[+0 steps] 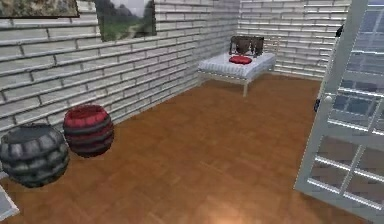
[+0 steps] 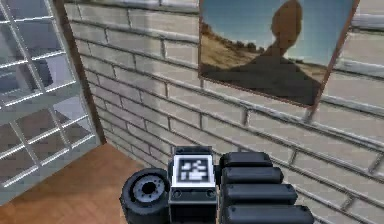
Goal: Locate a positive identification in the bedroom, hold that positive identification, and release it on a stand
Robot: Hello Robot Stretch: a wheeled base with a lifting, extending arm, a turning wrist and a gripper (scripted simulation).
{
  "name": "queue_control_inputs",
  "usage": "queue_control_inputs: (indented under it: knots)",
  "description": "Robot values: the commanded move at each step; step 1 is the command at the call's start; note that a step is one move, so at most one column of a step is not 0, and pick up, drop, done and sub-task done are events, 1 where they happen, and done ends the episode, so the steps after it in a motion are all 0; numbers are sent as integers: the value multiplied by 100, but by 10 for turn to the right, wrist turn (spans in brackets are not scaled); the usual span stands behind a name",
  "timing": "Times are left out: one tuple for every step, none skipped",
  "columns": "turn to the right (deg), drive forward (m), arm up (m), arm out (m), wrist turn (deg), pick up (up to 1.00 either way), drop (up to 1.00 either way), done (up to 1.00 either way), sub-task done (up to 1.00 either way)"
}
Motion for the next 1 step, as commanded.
queue_control_inputs:
  knots:
    - [-450,0,0,0,0,0,0,0,0]
